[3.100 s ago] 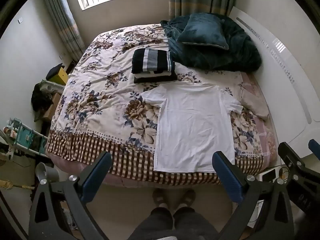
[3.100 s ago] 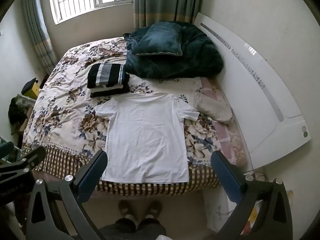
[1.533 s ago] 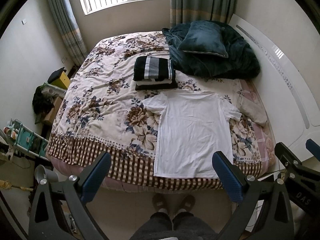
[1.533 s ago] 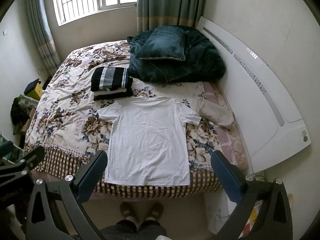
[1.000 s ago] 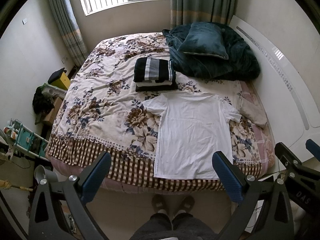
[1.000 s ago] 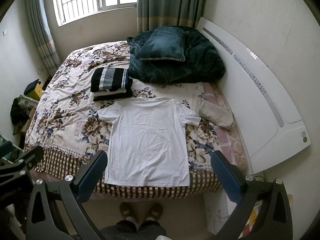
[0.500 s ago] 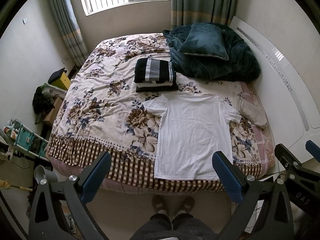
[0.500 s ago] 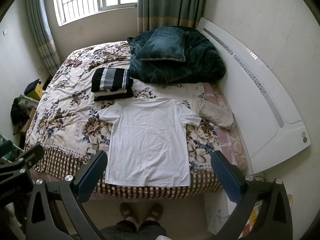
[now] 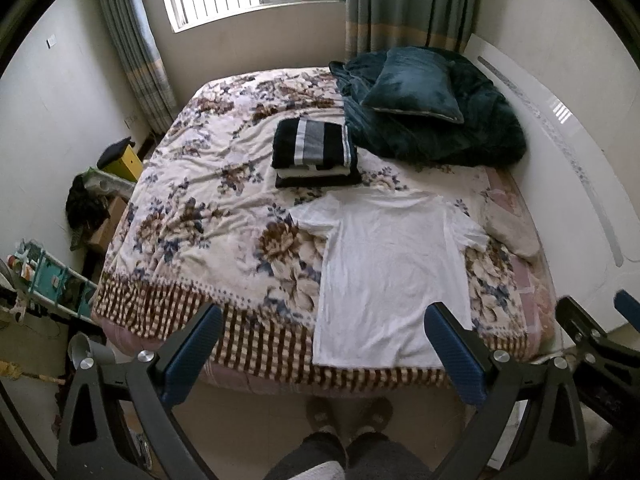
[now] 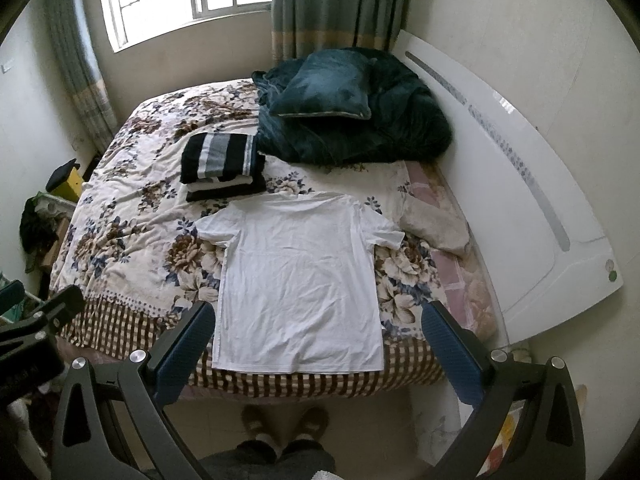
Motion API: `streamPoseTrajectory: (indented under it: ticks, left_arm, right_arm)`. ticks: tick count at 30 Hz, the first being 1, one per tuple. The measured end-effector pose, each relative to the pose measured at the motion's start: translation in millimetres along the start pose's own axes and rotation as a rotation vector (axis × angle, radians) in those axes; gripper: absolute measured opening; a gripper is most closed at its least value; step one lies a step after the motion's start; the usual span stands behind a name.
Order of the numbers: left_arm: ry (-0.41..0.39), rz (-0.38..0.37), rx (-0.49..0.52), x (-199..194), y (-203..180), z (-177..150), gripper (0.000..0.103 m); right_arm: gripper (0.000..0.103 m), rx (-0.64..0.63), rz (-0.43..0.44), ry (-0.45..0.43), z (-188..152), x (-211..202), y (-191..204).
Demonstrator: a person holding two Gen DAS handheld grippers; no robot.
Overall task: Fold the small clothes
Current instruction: 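Lower both tools toward the white T-shirt's sleeves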
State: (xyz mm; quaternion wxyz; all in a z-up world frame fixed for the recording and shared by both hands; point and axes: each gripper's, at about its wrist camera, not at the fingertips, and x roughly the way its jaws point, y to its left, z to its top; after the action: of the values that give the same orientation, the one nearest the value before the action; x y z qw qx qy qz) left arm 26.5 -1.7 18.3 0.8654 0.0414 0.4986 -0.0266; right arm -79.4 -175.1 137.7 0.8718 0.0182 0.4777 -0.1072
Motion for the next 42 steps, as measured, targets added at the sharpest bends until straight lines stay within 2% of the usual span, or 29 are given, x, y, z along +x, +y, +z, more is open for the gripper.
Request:
streamPoseTrajectory:
  ticks: [4,9,12,17,20,24,28,34,36,39,42]
  left_arm:
    - [-0.024,0.024,0.010,46,4,24,0.103]
    - [-0.024,0.025,0.035,118,-13,47,0.103]
    - [-0.008,0.034,0.060,163,-33,62,0.103]
    - [0.065,0.047,0.075,241,-68,83,0.103]
    - [0.094,0.073,0.069,278,-88,96,0.103]
    - [0.123,0.072,0.049,320,-115,109,0.103]
    - [0.157,0.061,0.049,371,-142,112,0.103]
    - [0.264,0.050,0.013,471,-161,102,0.103]
    - [0.283,0.050,0.012,496,-166,100,0.103]
    - [0.296,0.050,0.025,521,-172,100,0.103]
    - [0.292,0.059,0.035,536,-175,102,0.103]
  right_arm:
    - [0.103,0.057,-0.019,0.023,9,34,-6]
    - [0.103,0.159,-0.053,0.053,22,104,-21]
    - [0.103,0.215,-0.089,0.061,35,162,-38]
    - [0.103,0.282,-0.144,0.107,61,275,-69]
    - [0.103,0.329,-0.128,0.159,74,351,-98]
    - [0.103,0.385,-0.094,0.240,79,455,-138]
    - [0.103,0.508,-0.046,0.318,63,556,-188]
    - [0.103,0.721,-0.047,0.381,23,681,-255]
    - [0.103,0.815,-0.042,0.392,9,710,-273]
    - [0.103,0.977,0.013,0.397,-11,756,-296]
    - [0.095,1.107,0.081,0.354,-25,789,-306]
